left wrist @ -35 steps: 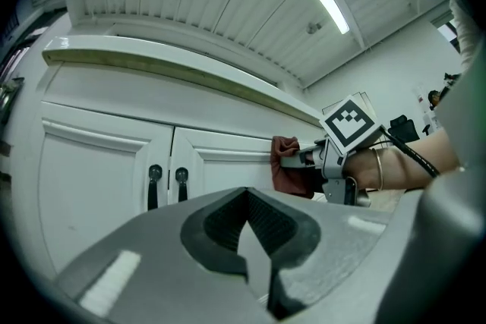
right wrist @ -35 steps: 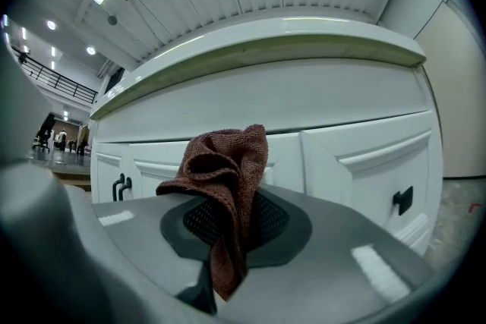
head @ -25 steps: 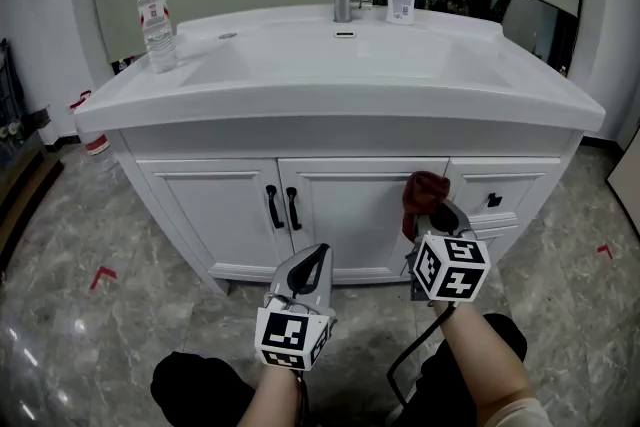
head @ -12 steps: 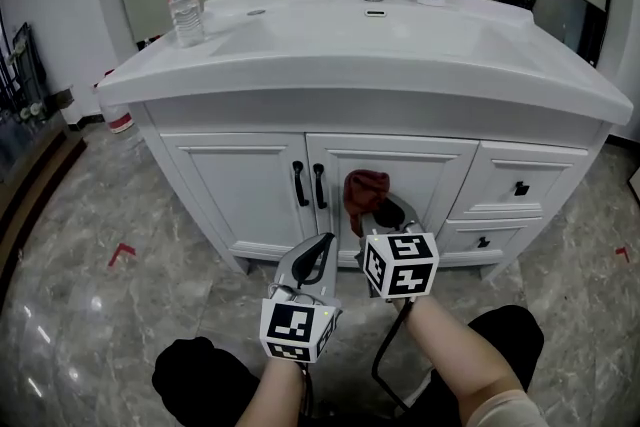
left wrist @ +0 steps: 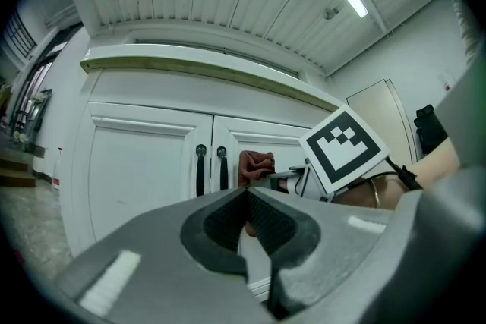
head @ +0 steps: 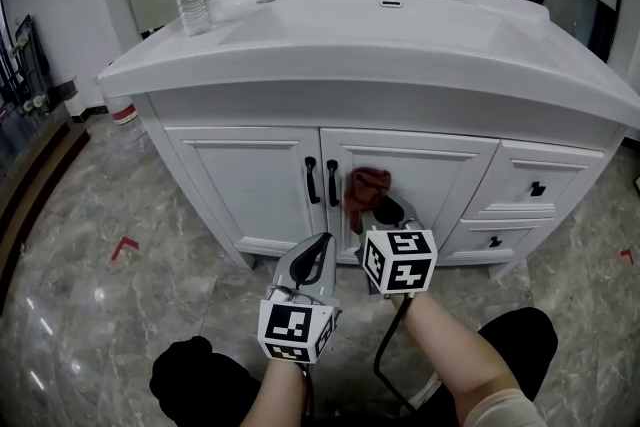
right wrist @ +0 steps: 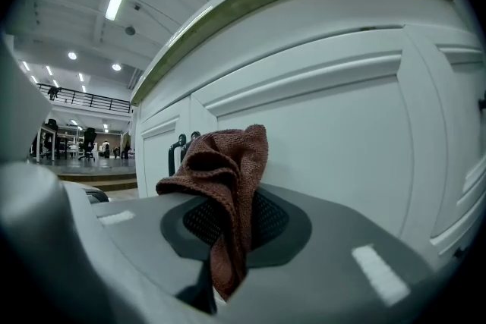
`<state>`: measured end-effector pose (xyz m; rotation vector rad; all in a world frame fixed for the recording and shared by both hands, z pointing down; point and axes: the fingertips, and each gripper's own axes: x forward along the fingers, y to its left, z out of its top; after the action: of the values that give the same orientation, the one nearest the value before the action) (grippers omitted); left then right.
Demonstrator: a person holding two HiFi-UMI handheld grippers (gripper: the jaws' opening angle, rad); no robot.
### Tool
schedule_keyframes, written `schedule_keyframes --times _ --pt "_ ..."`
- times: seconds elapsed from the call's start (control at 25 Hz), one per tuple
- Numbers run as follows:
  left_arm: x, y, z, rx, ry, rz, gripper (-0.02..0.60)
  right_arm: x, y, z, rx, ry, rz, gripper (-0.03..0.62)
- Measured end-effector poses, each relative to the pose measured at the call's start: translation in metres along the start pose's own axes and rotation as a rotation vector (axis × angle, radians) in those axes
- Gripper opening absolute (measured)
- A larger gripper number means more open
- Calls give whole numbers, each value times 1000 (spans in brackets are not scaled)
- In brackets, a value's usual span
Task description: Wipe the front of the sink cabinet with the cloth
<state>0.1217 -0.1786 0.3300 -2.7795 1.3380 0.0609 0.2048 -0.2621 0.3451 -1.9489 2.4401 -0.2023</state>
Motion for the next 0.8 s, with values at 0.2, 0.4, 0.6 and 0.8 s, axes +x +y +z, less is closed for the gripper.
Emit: schedule_keyframes --times 0.2,0.4,0.6,0.8 --pt "9 -16 -5 12 8 -37 0 -11 -19 -1 -17 18 -29 81" --pt "19 -30 -10 24 13 -66 0 -31 -55 0 -26 20 -82 81" --pt "25 -41 -15 27 27 -84 0 -53 -94 -4 -25 33 -153 81" --pt "30 -50 -18 31 38 -97 0 -74 -129 -1 -8 24 -227 81"
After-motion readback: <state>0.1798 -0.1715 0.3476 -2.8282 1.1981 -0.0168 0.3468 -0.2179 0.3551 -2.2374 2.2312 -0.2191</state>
